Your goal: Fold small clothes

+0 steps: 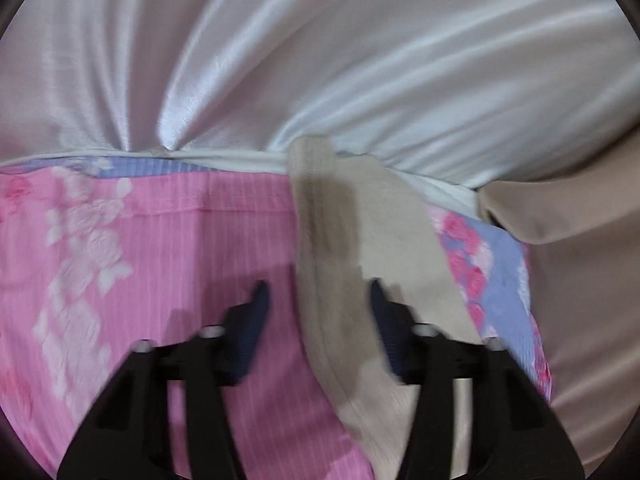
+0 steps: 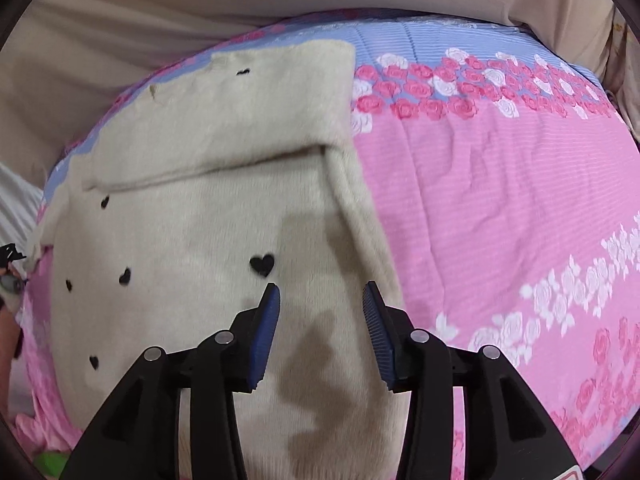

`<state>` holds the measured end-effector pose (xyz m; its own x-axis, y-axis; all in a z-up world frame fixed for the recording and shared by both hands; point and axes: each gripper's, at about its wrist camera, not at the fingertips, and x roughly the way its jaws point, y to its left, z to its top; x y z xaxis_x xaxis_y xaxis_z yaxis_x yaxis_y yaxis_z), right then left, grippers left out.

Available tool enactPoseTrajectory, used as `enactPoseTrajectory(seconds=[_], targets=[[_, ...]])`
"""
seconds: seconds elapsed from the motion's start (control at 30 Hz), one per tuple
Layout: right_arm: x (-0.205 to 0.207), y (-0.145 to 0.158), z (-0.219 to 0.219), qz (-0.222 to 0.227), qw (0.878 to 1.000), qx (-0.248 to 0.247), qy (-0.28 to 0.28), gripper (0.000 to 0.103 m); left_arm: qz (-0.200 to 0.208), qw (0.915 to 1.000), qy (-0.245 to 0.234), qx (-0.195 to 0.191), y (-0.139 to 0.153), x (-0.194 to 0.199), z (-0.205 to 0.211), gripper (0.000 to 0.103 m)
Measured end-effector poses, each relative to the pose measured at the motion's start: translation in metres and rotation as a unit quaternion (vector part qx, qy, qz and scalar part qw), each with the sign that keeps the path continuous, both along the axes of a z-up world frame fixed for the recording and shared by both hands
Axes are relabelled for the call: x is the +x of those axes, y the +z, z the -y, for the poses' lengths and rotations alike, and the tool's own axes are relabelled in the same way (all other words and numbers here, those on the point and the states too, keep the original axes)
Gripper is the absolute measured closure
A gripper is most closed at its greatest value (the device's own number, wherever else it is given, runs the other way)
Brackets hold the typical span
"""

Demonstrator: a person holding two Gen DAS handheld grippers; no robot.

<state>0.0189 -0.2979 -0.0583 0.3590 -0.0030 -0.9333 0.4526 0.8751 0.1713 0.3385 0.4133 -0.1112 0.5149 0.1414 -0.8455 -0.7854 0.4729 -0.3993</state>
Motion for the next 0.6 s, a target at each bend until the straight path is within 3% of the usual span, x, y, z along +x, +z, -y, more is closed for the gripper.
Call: enactPoseTrajectory(seconds=[0.03,0.07,0.17,0.27,0.37,0.43,0.53,0.6], targets=[[-0.002,0.001,-0.003,0.0,1.0,-0.001,0.001,0.061,-0.005,0.9999,-0.014,-0.004,-0.003,0.006,-0.002,0.093],[-0.002,0.003,-0.006,0.0,1.0,-0.002,0.002,0.061,-0.006,0.9997,-0.023,-0.005,-0.003,0.011,-0.002,0.095],[-0.003,0.01,-0.012,0.008,1.0,-0.012,0.011,0.06,0.048,0.9961,-0.072,0.014,0.03,0.023,0.022,0.097],[-0.003,0.017,-0.015,0.018,1.0,-0.016,0.016,0.058,0.124,0.9786,-0.157,0.048,0.091,0.03,0.086,0.098],[-0.005,0.022,-0.016,0.03,0.999,-0.009,0.017,0.057,0.208,0.9415,-0.259,0.054,0.155,0.021,0.177,0.097],[-0.007,0.025,-0.019,0.036,0.999,-0.007,0.019,0.057,0.255,0.9046,-0.339,0.036,0.19,0.007,0.254,0.097],[-0.015,0.027,-0.018,0.05,0.999,-0.001,0.019,0.055,0.28,0.8514,-0.444,0.0,0.208,-0.019,0.367,0.096],[-0.023,0.025,-0.013,0.057,0.998,0.006,0.012,0.054,0.258,0.8289,-0.496,-0.013,0.195,-0.037,0.438,0.082]])
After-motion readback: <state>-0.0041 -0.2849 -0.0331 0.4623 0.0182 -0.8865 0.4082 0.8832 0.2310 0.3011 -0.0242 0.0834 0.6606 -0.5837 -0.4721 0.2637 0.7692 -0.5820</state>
